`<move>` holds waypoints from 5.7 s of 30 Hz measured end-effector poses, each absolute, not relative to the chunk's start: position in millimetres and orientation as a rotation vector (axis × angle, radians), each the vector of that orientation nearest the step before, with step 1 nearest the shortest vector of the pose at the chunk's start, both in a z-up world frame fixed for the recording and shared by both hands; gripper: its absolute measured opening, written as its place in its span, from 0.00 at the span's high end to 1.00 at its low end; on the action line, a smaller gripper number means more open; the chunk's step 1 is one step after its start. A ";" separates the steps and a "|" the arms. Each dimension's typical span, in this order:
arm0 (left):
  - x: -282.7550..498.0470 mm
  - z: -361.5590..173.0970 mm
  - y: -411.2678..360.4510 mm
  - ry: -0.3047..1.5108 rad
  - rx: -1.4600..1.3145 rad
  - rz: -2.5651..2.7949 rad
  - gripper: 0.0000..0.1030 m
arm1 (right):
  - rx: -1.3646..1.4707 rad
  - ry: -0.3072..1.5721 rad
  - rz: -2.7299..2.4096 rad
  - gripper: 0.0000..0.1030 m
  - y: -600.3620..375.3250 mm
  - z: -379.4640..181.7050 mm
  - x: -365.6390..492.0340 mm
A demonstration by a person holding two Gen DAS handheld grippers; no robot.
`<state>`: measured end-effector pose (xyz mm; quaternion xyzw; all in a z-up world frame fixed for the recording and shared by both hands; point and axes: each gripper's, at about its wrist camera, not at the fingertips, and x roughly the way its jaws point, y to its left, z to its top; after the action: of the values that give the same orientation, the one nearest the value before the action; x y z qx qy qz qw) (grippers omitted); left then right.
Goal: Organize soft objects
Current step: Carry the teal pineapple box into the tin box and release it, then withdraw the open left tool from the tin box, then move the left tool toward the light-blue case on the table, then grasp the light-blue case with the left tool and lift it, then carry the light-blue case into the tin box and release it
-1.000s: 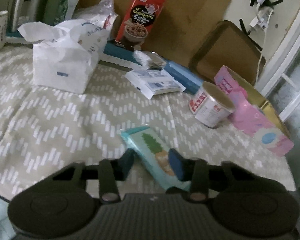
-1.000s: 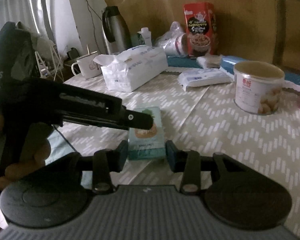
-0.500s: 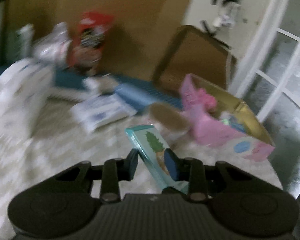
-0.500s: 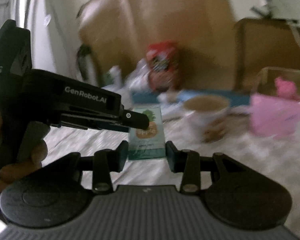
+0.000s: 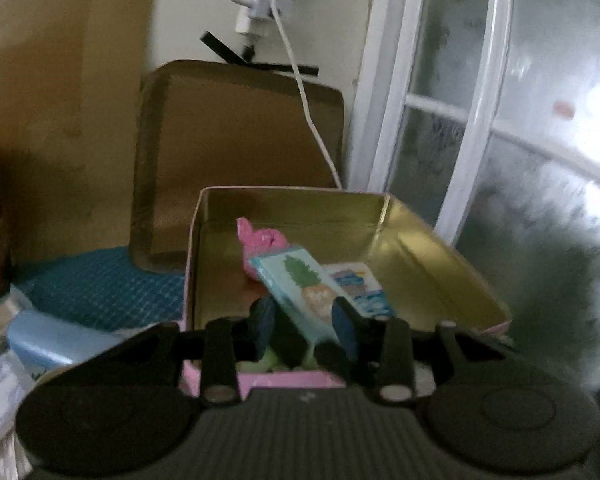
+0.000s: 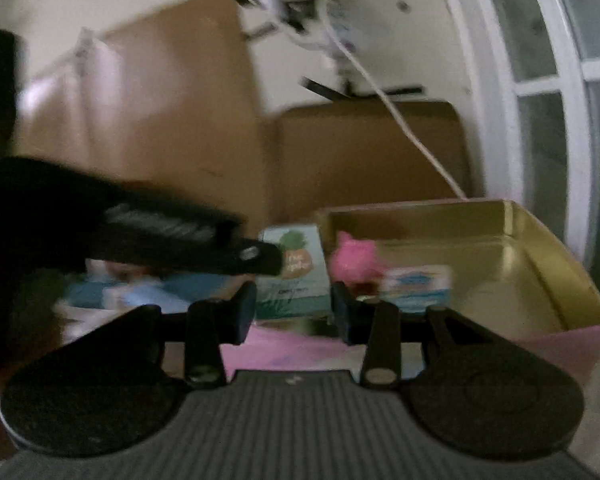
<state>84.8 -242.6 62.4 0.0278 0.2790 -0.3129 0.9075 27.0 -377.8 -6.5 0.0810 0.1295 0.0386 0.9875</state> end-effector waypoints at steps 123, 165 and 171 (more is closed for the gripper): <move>-20.7 5.4 121.3 0.543 -0.377 -0.154 0.37 | -0.058 0.742 0.752 0.36 -137.1 -1.2 82.9; 7.7 53.2 -152.5 0.633 -0.076 -0.636 0.55 | 0.027 0.368 0.310 0.44 -317.4 -6.5 -49.2; 64.0 69.2 -248.8 0.636 -0.045 -0.749 0.54 | 0.048 0.302 0.133 0.43 -392.9 5.3 -0.7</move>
<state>64.0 -248.8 69.2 -0.0216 0.3055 -0.3596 0.8814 -0.7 -392.9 5.3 0.0237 0.1503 0.0662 0.9861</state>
